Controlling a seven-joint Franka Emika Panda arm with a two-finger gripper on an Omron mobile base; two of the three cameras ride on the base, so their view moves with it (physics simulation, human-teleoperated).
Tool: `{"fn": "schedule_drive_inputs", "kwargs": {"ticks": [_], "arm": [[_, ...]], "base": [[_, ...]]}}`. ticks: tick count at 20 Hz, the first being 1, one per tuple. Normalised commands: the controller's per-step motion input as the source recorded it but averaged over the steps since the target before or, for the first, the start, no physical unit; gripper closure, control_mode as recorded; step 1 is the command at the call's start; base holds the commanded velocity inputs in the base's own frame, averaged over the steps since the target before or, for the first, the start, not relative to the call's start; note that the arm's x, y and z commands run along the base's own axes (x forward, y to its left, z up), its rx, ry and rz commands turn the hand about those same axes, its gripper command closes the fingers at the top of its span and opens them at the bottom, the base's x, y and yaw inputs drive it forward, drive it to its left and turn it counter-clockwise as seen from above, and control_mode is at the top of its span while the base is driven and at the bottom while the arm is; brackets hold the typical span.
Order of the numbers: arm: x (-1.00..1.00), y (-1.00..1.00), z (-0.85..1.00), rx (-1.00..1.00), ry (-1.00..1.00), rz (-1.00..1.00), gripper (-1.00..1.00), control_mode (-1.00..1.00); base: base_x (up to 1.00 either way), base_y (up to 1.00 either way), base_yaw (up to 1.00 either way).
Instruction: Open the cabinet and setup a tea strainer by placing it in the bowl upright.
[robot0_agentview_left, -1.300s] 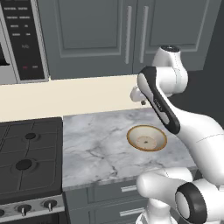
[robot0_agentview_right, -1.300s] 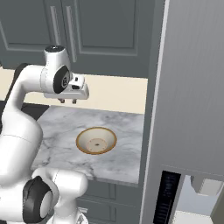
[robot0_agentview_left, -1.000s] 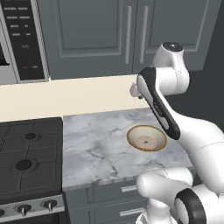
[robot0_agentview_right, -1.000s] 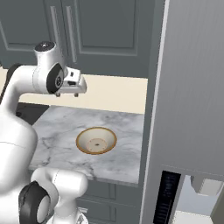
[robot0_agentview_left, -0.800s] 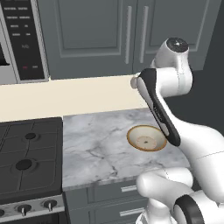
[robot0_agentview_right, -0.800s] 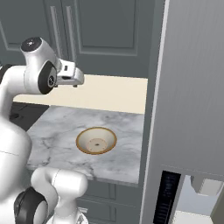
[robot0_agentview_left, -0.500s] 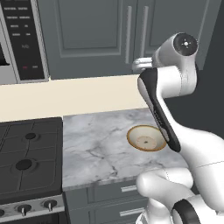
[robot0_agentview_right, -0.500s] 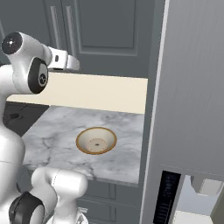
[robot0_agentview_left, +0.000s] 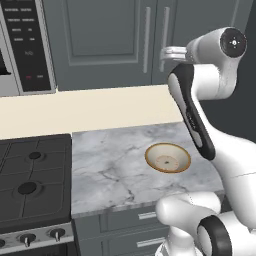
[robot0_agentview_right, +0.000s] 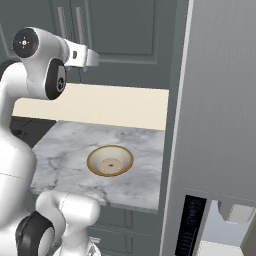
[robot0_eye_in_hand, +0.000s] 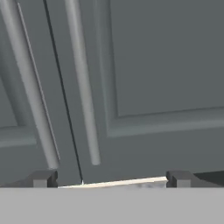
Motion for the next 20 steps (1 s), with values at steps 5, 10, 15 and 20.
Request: {"fn": "schedule_drive_inputs", "kwargs": {"ticks": [5, 10, 15, 20], "arm": [[0.39, 0.00, 0.00, 0.00, 0.19, 0.03, -1.00, -1.00], [0.49, 0.10, -0.01, 0.00, 0.13, 0.02, -1.00, -1.00], [0.48, 0.22, 0.00, 0.00, 0.01, 0.00, -1.00, -1.00], [0.52, 0.16, 0.00, 0.00, 0.00, 0.00, -1.00, -1.00]], "base": [[0.00, 0.00, 0.00], [0.00, 0.00, 0.00], [0.00, 0.00, 0.00], [0.00, 0.00, 0.00]]}}
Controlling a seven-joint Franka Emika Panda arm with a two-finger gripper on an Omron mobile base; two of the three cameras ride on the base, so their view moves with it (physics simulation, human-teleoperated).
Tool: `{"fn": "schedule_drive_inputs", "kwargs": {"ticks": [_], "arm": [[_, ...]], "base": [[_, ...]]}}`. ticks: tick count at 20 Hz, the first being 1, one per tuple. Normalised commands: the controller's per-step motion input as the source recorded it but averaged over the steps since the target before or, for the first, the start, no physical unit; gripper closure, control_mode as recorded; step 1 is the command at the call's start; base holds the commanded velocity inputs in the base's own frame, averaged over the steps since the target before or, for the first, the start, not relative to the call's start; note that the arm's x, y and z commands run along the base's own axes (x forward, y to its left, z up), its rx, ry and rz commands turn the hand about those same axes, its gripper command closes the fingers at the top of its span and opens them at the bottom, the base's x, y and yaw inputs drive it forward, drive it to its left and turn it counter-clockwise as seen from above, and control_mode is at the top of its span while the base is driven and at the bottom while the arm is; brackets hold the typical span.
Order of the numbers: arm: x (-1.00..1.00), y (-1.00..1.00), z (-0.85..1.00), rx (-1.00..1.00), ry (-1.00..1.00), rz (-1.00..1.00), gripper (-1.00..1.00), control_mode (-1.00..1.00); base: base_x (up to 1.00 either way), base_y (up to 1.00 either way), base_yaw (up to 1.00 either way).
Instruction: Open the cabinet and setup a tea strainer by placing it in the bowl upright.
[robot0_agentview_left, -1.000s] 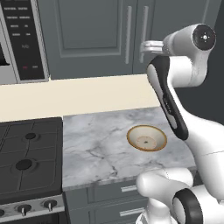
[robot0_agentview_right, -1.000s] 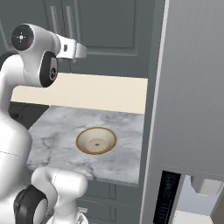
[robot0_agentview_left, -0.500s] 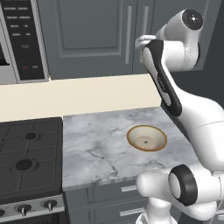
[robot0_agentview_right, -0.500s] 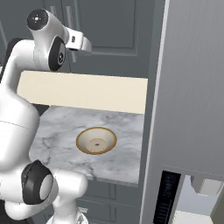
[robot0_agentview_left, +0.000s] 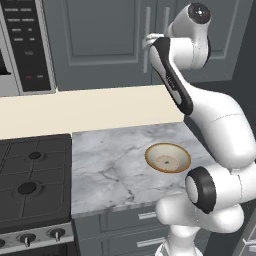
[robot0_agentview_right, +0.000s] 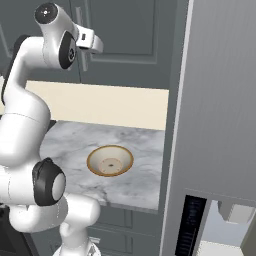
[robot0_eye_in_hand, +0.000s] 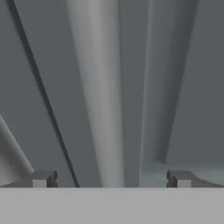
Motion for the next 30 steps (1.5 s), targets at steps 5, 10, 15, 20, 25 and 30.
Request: {"fn": "schedule_drive_inputs", "kwargs": {"ticks": [5, 10, 15, 20, 25, 30], "arm": [[0.50, 0.01, -0.06, 0.00, 0.00, 0.00, -1.00, -1.00], [0.33, 0.00, -0.11, -0.01, -0.06, 0.00, -1.00, -1.00], [0.16, 0.00, 0.00, 0.00, -0.09, 0.00, -1.00, -1.00], [0.20, 0.06, 0.00, 0.00, -0.05, 0.00, 1.00, -1.00], [0.26, 0.03, 0.00, 0.00, 0.00, 0.00, 1.00, -1.00], [0.16, 0.00, 0.00, 0.00, 0.00, 0.00, 1.00, -1.00]], "base": [[0.00, 0.00, 0.00], [0.00, 0.00, 0.00], [0.00, 0.00, 0.00], [0.00, 0.00, 0.00], [0.00, 0.00, 0.00], [0.00, 0.00, 0.00]]}}
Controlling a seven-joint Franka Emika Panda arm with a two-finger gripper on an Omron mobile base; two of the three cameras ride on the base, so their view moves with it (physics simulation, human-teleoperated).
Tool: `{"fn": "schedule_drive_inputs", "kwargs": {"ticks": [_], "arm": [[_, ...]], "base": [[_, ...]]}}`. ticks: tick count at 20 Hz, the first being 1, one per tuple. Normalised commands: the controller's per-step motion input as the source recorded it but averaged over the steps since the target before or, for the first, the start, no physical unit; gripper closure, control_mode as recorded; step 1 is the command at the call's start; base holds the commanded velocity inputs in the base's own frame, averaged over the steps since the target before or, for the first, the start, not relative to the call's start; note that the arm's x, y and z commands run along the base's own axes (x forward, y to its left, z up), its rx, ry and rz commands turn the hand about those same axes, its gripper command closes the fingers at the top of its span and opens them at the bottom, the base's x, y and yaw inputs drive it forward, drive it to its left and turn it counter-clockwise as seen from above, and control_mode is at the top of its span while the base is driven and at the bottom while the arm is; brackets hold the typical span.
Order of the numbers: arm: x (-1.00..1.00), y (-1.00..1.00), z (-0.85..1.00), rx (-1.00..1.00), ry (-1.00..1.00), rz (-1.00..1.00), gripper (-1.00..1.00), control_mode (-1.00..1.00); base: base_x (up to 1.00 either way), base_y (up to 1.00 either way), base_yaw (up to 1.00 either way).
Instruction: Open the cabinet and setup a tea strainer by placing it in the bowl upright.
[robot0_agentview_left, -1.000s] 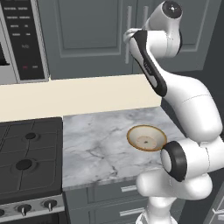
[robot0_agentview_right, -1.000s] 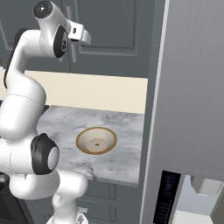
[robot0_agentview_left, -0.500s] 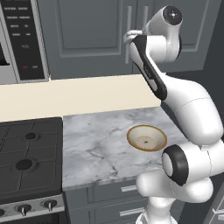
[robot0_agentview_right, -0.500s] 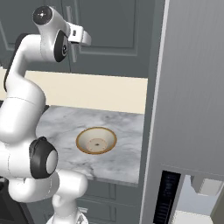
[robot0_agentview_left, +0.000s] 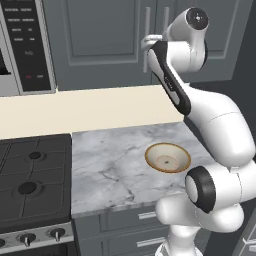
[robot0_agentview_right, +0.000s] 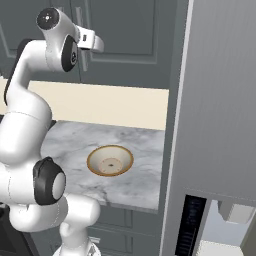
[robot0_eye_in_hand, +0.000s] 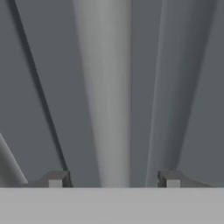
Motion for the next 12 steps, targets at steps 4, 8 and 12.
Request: {"fn": "schedule_drive_inputs", "kwargs": {"ticks": [4, 8, 12], "arm": [[0.08, -0.12, 0.00, 0.00, -0.02, 0.00, 1.00, -1.00], [0.00, -0.23, -0.03, -0.01, -0.05, 0.02, 1.00, -1.00], [0.08, -0.09, -0.02, -0.01, -0.06, 0.02, 1.00, -1.00]], "base": [[0.00, 0.00, 0.00], [0.00, 0.00, 0.00], [0.00, 0.00, 0.00]]}}
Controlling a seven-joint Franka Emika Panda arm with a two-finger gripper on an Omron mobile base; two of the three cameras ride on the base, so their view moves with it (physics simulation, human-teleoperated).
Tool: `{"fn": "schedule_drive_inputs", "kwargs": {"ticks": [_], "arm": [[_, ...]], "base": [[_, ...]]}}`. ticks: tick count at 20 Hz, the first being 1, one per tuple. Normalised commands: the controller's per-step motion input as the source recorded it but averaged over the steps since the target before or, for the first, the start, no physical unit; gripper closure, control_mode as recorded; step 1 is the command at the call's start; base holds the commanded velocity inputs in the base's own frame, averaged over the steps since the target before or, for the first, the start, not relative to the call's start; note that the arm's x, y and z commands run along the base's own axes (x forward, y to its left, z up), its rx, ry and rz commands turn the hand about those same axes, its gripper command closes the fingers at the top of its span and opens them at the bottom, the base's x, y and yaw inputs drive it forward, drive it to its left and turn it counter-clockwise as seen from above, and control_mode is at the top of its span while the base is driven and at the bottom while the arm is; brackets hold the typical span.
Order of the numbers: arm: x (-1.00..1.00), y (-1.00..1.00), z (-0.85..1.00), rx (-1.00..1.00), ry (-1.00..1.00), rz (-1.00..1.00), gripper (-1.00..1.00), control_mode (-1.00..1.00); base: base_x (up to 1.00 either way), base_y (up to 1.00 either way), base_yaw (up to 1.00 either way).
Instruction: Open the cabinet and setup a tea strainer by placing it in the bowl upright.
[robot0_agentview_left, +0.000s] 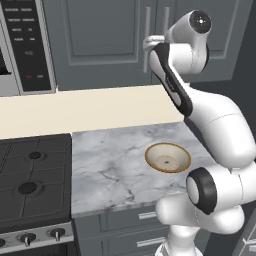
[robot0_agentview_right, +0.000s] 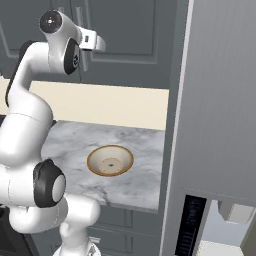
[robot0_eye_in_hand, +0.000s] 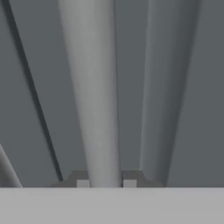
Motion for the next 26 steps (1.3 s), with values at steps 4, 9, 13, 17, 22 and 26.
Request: {"fn": "schedule_drive_inputs", "kwargs": {"ticks": [4, 9, 13, 17, 22, 26], "arm": [[-0.07, -0.02, 0.08, -0.01, 0.00, 0.00, 1.00, -1.00], [-0.77, -0.32, 0.27, 0.00, 0.00, 0.00, 1.00, -1.00], [-1.00, -0.50, 0.22, 0.00, 0.00, 0.00, 1.00, -1.00], [-1.00, -0.55, 0.18, 0.00, 0.00, 0.00, 1.00, -1.00], [-1.00, -0.65, 0.15, 0.01, 0.00, 0.00, 1.00, -1.00], [-0.92, -0.59, 0.06, 0.01, 0.00, -0.01, 1.00, -1.00]], "base": [[0.00, 0.00, 0.00], [0.00, 0.00, 0.00], [0.00, 0.00, 0.00], [0.00, 0.00, 0.00], [0.00, 0.00, 0.00], [0.00, 0.00, 0.00]]}}
